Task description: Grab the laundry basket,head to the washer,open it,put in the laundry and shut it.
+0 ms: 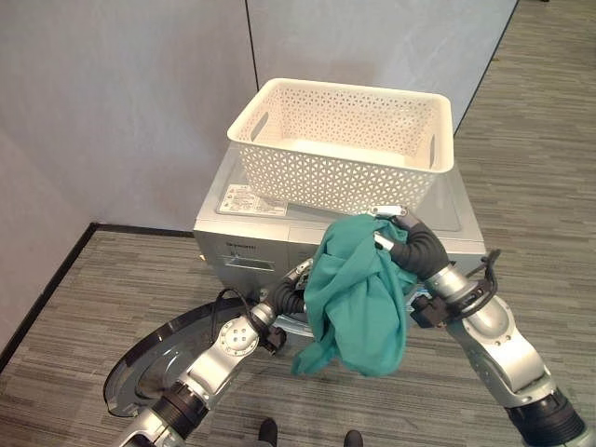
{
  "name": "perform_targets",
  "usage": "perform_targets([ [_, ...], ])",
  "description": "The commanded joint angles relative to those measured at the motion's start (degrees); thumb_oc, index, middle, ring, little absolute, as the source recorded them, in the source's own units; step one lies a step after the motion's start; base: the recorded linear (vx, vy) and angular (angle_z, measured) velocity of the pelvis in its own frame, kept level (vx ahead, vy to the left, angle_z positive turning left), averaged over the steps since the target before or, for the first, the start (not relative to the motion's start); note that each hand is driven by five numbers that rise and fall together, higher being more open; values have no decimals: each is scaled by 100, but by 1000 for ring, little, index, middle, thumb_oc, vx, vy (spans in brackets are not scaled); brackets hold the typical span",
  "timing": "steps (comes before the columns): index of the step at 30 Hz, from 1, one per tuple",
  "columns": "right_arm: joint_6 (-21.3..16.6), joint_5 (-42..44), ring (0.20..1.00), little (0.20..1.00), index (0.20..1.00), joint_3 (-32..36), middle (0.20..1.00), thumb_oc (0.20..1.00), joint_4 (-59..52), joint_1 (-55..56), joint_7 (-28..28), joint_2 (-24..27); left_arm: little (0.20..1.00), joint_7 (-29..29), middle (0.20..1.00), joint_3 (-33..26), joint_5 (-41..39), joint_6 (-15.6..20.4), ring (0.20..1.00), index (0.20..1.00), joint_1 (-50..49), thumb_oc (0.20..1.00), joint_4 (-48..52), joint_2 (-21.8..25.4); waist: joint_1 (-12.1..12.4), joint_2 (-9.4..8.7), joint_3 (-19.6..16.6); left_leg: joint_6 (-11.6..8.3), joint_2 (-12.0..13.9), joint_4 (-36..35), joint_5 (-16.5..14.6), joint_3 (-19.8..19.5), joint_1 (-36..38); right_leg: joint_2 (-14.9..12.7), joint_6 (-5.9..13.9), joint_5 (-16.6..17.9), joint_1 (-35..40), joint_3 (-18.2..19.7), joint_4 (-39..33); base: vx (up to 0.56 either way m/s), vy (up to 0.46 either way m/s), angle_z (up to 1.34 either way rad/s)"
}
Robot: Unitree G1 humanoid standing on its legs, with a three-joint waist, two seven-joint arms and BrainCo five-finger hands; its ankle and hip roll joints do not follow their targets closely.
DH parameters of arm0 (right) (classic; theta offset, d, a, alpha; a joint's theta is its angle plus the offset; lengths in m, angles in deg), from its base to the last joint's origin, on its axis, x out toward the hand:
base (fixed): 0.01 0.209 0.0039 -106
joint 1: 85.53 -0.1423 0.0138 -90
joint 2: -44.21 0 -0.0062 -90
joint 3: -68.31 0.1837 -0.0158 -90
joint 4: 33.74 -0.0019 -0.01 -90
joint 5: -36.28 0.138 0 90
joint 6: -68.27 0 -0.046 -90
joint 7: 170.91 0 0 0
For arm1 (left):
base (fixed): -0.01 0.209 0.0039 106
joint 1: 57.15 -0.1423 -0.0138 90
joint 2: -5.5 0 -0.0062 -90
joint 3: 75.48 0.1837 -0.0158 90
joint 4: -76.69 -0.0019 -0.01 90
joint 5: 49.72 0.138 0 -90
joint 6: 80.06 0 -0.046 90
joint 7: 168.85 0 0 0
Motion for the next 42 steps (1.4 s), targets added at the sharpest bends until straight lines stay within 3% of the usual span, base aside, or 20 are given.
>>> perform_targets([
  [1, -294, 404, 200, 200, 200, 60, 200, 200, -347, -263, -44, -33, 1000, -140, 1000, 19, -96, 355, 1000, 1000, 115, 1000, 367, 436, -19, -184, -373, 168, -235, -24, 73, 174, -506, 19, -93, -969, 162, 133, 622, 0, 0, 0],
  [7, -317, 541, 200, 200, 200, 236, 200, 200, -436, 26, 206, 133, 1000, -363, 1000, -614, 370, 635, 1000, 1000, -982, 1000, 975, 1390, 131, -213, -449, 157, -251, -24, 64, 159, -484, -1, -89, -965, 212, 52, 574, 0, 0, 0],
  [14, -342, 560, 200, 200, 200, 545, 200, 200, -523, 312, 277, 190, 1000, -503, 1000, -1122, 391, 741, 1000, 1000, -1854, 1000, 1235, 1757, 256, -222, -471, 153, -278, -24, 77, 94, -492, -1, -95, -964, 259, -51, 528, 8, -4, 11],
  [19, -343, 480, 200, 200, 200, 794, 200, 200, -585, 479, 263, 95, 1000, -570, 1000, -1163, 325, 691, 1000, 1000, -2082, 1000, 1256, 1575, 295, -229, -484, 158, -300, -24, 98, 39, -524, -3, -106, -959, 289, -118, 477, -4, -4, 11],
  [23, -353, 321, 200, 200, 200, 895, 200, 200, -560, 610, 82, -152, 1000, -307, 1000, -970, 723, 644, 1000, 1000, -1757, 1000, 1150, 1053, 256, -252, -480, 172, -335, -24, 107, -20, -555, 3, -126, -979, 293, -164, 464, -11, -5, 12],
  [29, -397, 226, 200, 200, 200, 850, 200, 200, -526, 587, -74, -368, 1000, 40, 1000, -825, 1285, 664, 1000, 1000, -1284, 1000, 1017, 669, 195, -273, -487, 183, -359, -24, 88, -39, -571, 0, -133, -981, 291, -157, 458, -2, -2, 3],
  [36, -331, -2, 200, 200, 200, 727, 200, 200, -366, 474, -296, -480, 1000, 72, 1000, -551, 1144, 545, 1000, 1000, -855, 1000, 935, 405, 137, -262, -462, 191, -366, -24, 86, -31, -573, 4, -146, -987, 265, -149, 488, -3, 1, 1],
  [42, -108, -291, 200, 200, 200, 572, 200, 200, 161, 149, -480, -528, 1000, -157, 1000, -254, 843, 225, 1000, 1000, -649, 1000, 777, 166, 143, -220, -455, 219, -366, -24, 71, -46, -545, 4, -152, -974, 251, -122, 494, 0, 0, 0],
])
